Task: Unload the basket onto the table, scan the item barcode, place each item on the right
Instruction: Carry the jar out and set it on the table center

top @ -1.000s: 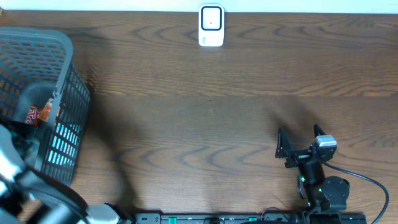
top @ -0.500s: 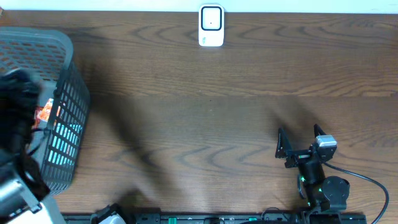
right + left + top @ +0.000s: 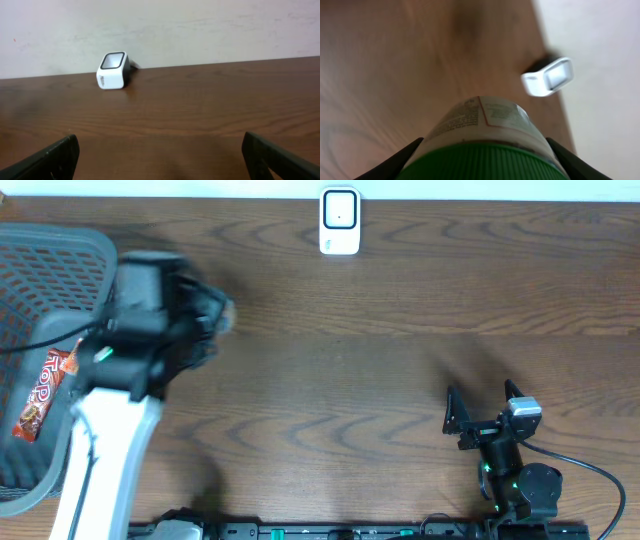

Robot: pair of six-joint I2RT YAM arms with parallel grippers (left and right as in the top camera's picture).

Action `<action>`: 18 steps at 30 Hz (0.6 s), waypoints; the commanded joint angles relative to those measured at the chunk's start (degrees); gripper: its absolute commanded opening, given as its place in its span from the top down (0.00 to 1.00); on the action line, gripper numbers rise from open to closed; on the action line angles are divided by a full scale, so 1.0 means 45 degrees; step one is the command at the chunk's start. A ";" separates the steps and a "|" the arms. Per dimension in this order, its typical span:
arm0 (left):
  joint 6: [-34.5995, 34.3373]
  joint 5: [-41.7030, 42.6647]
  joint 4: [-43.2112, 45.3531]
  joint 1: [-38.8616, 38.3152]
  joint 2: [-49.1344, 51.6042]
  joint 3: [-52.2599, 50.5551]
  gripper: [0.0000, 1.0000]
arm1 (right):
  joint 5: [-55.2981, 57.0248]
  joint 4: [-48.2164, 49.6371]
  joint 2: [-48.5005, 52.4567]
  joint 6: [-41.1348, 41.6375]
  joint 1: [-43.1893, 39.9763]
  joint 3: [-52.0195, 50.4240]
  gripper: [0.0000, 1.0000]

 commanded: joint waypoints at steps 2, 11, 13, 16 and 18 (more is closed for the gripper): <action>-0.4163 -0.1428 -0.0073 -0.1477 0.1977 0.0019 0.47 | 0.0063 -0.0049 -0.0068 0.0141 0.0053 -0.0015 0.01; -0.8442 -0.1384 -0.0248 -0.4075 0.5877 0.0019 0.51 | 0.0063 -0.0049 -0.0068 0.0141 0.0053 -0.0015 0.01; -0.9471 -0.1141 -0.0228 -0.4498 0.6470 0.0019 0.51 | 0.0063 -0.0049 -0.0068 0.0141 0.0053 -0.0015 0.01; -1.0370 -0.0957 0.0233 -0.4979 0.7159 0.0019 0.50 | 0.0063 -0.0049 -0.0068 0.0141 0.0053 -0.0015 0.01; -1.1016 -0.0860 0.0379 -0.5212 0.7499 0.0019 0.47 | 0.0063 -0.0049 -0.0068 0.0141 0.0053 -0.0015 0.01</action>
